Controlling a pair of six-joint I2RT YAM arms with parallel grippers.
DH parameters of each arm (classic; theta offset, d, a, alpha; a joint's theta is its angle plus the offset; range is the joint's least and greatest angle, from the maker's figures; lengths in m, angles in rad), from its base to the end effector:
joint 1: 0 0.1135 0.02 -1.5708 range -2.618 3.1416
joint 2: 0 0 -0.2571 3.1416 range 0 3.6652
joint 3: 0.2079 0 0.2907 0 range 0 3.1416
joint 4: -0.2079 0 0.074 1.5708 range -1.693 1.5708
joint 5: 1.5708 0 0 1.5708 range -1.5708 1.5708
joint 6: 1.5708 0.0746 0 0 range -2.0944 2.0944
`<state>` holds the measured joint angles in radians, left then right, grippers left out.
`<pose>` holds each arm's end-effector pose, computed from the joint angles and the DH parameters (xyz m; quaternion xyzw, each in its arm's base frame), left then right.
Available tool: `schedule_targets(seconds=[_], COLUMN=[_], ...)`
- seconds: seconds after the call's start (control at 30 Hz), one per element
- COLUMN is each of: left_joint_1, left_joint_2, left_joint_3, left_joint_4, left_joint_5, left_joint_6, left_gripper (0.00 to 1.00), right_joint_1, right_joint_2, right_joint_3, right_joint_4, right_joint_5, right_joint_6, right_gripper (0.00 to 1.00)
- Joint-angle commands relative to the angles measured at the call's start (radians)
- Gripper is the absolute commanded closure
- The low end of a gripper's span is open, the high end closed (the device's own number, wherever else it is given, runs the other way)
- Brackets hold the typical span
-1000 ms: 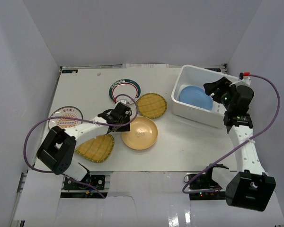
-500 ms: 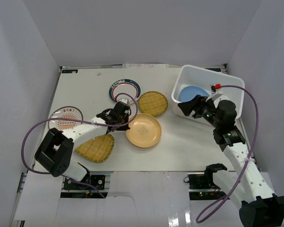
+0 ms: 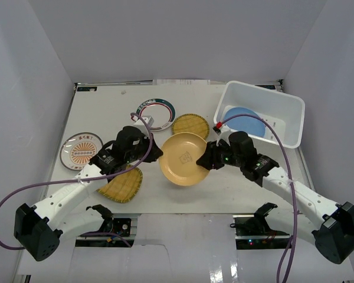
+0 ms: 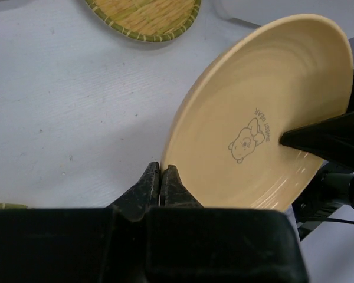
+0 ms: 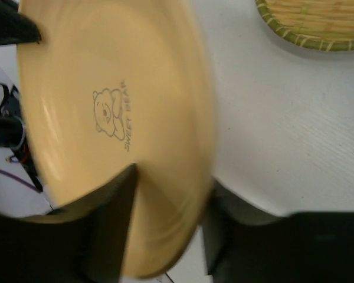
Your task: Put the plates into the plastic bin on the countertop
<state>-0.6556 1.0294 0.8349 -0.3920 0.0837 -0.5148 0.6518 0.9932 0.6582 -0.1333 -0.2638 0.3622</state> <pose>0.2354 -0.1889 0.2556 0.0817 0.8770 -0.2915 0.3732 0.2253 0.1964 0.2261 -0.1900 0.8257 0.3500 0.3995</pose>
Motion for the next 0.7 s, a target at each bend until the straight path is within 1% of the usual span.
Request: schedule_targets(seconds=[0.0,0.03,0.07,0.1,0.13,0.17,0.2,0.23,0.27,0.3,0.33,0.4,0.43,0.53,0.63,0.67], left_joint_1=[0.002,0.002,0.002,0.002,0.002,0.002,0.002,0.002,0.002,0.002,0.002,0.002,0.002,0.002,0.002,0.002], left_joint_2=[-0.026,-0.041,-0.052,-0.064,-0.095,-0.112,-0.127,-0.159,-0.175,-0.19,-0.222,-0.258,-0.275,-0.316,-0.31,-0.302], left_joint_3=[0.02,0.02,0.02,0.021,0.018,0.018,0.017,0.017,0.018,0.015,0.013,0.004,-0.011,-0.04,-0.046,-0.046], left_joint_4=[-0.002,-0.014,-0.018,-0.021,-0.03,-0.036,-0.044,-0.062,-0.073,-0.085,-0.106,-0.12,-0.131,-0.134,-0.139,-0.139], left_joint_5=[0.039,0.025,-0.005,-0.024,-0.044,-0.062,-0.112,-0.131,-0.148,-0.179,-0.194,-0.241,-0.257,-0.298,-0.314,-0.315], left_joint_6=[-0.008,-0.011,-0.013,-0.017,-0.024,-0.025,-0.025,-0.025,-0.025,-0.025,-0.027,-0.036,-0.04,-0.065,-0.083,-0.091], left_gripper=[0.98,0.9,0.79,0.54,0.42,0.32,0.18,0.14,0.1,0.06,0.05,0.02,0.02,0.02,0.02,0.02], right_joint_1=[0.006,0.006,0.005,0.003,-0.001,-0.035,-0.067,-0.114,-0.233,-0.297,-0.43,-0.542,-0.635,-0.765,-0.826,-0.837], right_joint_2=[0.001,-0.002,-0.008,-0.011,-0.014,-0.021,-0.021,-0.021,-0.024,-0.024,-0.022,-0.015,0.004,0.065,0.12,0.134], right_joint_3=[0.052,0.06,0.081,0.098,0.115,0.147,0.17,0.191,0.211,0.242,0.254,0.271,0.267,0.219,0.158,0.149], right_joint_4=[0.014,0.021,0.021,0.017,0.014,0.018,0.018,0.018,0.023,0.029,0.034,0.04,0.049,0.08,0.121,0.121], right_joint_5=[0.087,0.147,0.182,0.22,0.32,0.351,0.357,0.329,0.31,0.295,0.276,0.287,0.291,0.29,0.276,0.273], right_joint_6=[0.018,0.024,0.03,0.029,0.029,0.03,0.03,0.032,0.038,0.059,0.069,0.101,0.112,0.147,0.182,0.187], right_gripper=[0.61,0.79,0.84,0.87,0.92,0.92,0.92,0.92,0.92,0.92,0.92,0.92,0.92,0.92,0.91,0.88])
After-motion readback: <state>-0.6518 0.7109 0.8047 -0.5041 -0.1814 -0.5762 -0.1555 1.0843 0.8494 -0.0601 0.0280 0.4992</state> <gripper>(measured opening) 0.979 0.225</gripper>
